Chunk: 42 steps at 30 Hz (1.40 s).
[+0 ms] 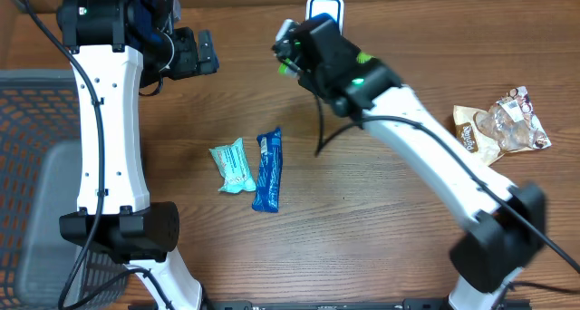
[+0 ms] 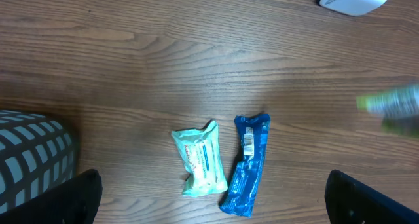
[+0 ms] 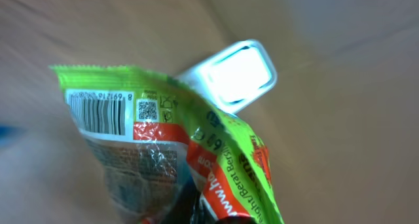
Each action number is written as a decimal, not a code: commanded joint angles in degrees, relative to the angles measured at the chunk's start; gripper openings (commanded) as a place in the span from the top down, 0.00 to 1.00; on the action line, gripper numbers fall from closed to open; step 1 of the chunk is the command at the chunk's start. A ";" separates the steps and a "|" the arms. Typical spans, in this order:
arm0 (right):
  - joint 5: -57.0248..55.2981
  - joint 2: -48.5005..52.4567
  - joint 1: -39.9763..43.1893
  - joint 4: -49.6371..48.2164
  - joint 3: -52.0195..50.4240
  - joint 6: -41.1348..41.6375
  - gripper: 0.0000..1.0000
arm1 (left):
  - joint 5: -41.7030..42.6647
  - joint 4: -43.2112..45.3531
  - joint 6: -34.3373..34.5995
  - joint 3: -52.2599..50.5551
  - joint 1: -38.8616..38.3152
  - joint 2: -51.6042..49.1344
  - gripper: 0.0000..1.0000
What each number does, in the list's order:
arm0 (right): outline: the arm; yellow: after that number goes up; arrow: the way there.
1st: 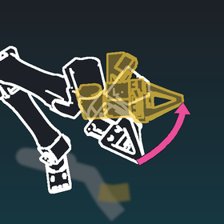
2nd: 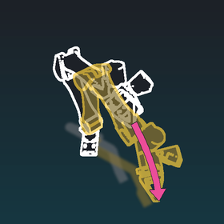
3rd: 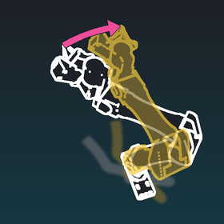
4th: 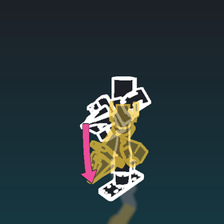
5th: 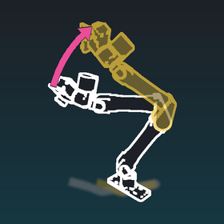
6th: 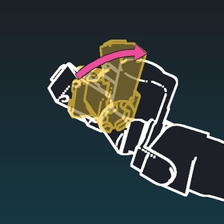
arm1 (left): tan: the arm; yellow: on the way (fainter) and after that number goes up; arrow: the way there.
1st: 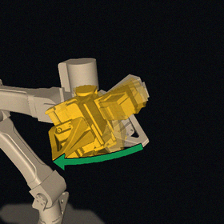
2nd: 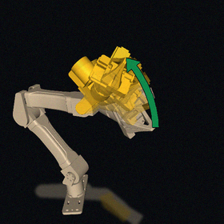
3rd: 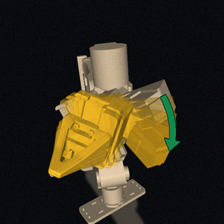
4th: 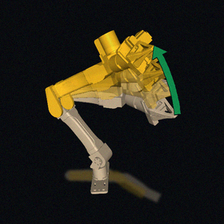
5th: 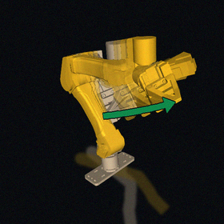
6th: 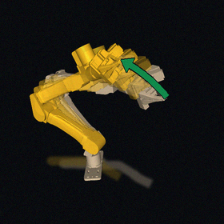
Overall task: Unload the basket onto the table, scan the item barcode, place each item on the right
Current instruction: 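Carry the green snack bag right and drop it by the mushroom bag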
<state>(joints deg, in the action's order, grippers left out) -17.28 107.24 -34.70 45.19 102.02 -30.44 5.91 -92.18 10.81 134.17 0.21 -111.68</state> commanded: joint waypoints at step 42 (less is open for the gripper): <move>37.97 -1.84 53.46 24.50 6.60 48.00 0.00 | -0.17 -0.13 0.81 0.96 -0.22 -0.07 0.00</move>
<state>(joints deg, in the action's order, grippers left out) 18.74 106.50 22.55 68.34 103.39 19.42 5.91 -92.18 10.81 134.19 0.21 -111.68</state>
